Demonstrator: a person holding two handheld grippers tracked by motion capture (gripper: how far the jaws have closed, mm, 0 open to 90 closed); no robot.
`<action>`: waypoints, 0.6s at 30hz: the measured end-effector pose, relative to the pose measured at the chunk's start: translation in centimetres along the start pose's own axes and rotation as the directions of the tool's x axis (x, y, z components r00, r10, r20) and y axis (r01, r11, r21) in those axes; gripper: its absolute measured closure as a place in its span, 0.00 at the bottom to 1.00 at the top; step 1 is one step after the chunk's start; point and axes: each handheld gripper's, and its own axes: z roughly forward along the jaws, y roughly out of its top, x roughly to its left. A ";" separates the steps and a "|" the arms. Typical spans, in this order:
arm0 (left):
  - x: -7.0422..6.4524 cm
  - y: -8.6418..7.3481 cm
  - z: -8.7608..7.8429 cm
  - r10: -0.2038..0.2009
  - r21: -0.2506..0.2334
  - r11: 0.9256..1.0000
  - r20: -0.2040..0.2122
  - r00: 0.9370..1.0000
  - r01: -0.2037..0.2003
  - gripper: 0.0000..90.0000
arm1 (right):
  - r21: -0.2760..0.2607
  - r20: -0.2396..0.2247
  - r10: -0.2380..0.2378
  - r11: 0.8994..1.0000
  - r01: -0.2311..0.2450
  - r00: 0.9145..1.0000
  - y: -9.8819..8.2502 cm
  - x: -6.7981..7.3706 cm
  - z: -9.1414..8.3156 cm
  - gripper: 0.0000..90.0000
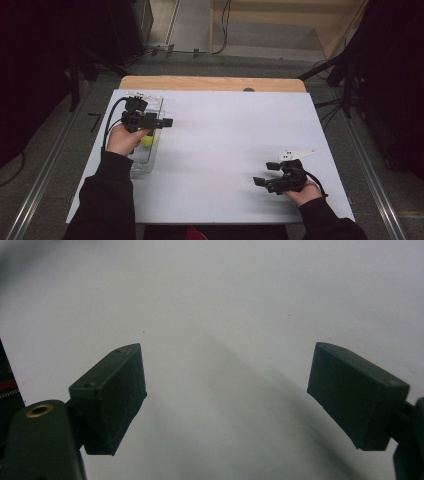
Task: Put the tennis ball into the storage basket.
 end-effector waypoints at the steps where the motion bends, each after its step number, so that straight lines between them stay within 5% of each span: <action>1: -0.2 -0.1 0.1 0.005 0.004 1.000 0.001 1.000 -0.005 0.24 | 0.000 0.000 0.000 1.000 0.000 1.000 0.0 0.0 0.0 0.15; 18: -2.6 -0.7 0.6 0.055 0.018 0.998 0.061 0.997 -0.057 0.24 | 0.000 -0.001 -0.010 1.000 0.010 1.000 0.0 0.3 -0.1 0.15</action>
